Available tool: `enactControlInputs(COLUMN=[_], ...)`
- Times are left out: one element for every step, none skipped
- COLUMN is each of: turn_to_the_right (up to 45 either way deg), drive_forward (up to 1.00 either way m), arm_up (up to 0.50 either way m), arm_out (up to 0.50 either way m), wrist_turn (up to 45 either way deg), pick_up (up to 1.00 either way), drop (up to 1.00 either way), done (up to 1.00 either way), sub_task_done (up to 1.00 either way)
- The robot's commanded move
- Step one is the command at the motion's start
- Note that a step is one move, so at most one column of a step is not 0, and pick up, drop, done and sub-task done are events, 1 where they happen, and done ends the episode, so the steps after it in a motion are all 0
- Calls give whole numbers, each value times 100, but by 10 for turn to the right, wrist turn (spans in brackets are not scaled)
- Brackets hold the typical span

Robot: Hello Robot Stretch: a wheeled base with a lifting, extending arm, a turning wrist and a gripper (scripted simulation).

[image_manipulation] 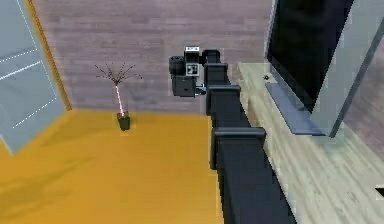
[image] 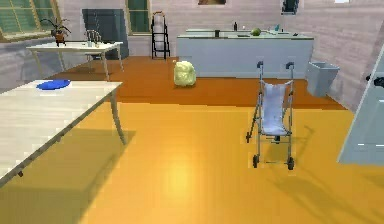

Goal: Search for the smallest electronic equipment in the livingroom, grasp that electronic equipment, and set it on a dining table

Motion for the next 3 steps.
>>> enactControlInputs(turn_to_the_right=[0, -30, 0], drive_forward=[100, 0, 100], arm_up=[0, 0, 0], arm_out=[0, 0, 0], wrist_turn=[0, 0, 0], pick_up=[0, 0, 0], drop=[0, 0, 0], done=[0, 0, 0], sub_task_done=[0, 0, 0])
